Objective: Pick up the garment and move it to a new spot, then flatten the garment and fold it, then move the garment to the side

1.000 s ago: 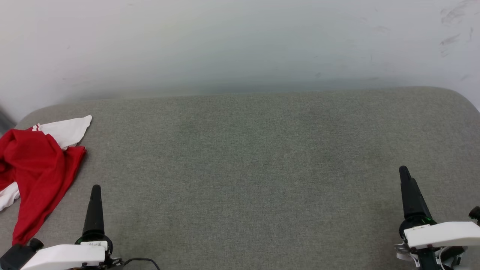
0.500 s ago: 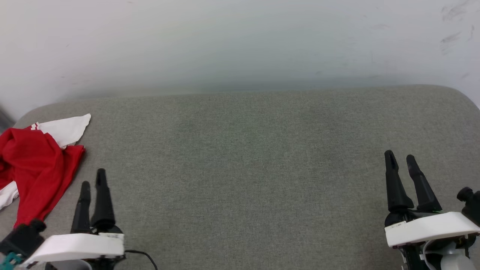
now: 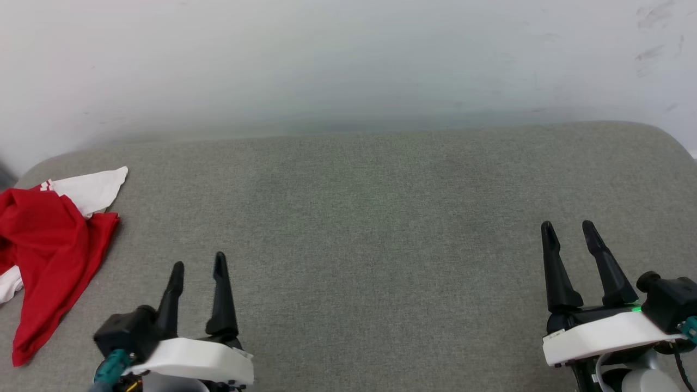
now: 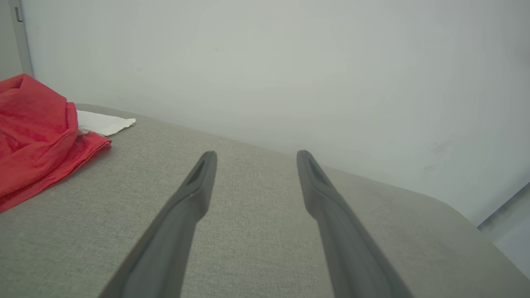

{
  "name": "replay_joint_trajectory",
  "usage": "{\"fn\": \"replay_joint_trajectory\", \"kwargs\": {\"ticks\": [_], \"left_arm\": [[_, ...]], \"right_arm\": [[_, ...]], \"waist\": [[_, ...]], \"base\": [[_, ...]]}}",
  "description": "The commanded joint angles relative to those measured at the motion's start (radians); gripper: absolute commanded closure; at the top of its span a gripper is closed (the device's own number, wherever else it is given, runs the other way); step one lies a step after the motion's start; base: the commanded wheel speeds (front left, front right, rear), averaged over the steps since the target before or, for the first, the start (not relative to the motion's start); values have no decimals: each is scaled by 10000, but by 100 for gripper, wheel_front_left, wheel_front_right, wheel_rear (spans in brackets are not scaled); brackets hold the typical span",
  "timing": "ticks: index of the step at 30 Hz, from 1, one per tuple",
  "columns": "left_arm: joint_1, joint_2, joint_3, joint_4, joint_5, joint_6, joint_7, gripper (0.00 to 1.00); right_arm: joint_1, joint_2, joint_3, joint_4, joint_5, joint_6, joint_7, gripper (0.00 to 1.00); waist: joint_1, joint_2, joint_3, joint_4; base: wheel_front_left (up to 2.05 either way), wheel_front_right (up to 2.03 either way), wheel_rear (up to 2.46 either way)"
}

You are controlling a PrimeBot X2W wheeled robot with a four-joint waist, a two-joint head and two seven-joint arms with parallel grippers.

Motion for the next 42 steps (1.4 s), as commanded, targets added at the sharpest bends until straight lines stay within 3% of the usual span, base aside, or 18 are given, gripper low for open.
{"fn": "replay_joint_trajectory", "kwargs": {"ticks": [1, 8, 14, 23, 35, 42], "left_arm": [[-69, 220, -348, -143, 354, 281, -99, 0], [-193, 841, -1551, -196, 852, 1287, -278, 0], [-208, 1060, -2081, -277, 1000, 1660, -428, 0], [64, 856, -1898, -544, 1372, 921, -626, 0], [602, -178, -290, -418, 1868, -1118, -874, 0], [798, -385, 60, -207, 2684, -1733, -1017, 0]], "right_arm": [[29, 3, 22, -166, -422, 0, -110, 0], [93, 4, 28, -17, -1504, 0, -288, 0], [140, 5, 117, 1, -2257, 0, -429, 0], [257, 8, 164, -12, -2898, -1, -633, 0], [456, 10, 65, 41, -1562, -1, -887, 0], [515, 12, 31, 192, -1636, -1, -1016, 0]], "waist": [[0, 0, -2, -14], [0, 0, 3, -71], [0, 0, 11, -95], [0, 0, 6, -131], [0, 0, -7, -145], [0, 0, 5, -165]], "base": [[0, 0, 0], [0, 0, 0], [0, 0, 0], [0, 0, 0], [0, 0, 0], [0, 0, 0]]}}
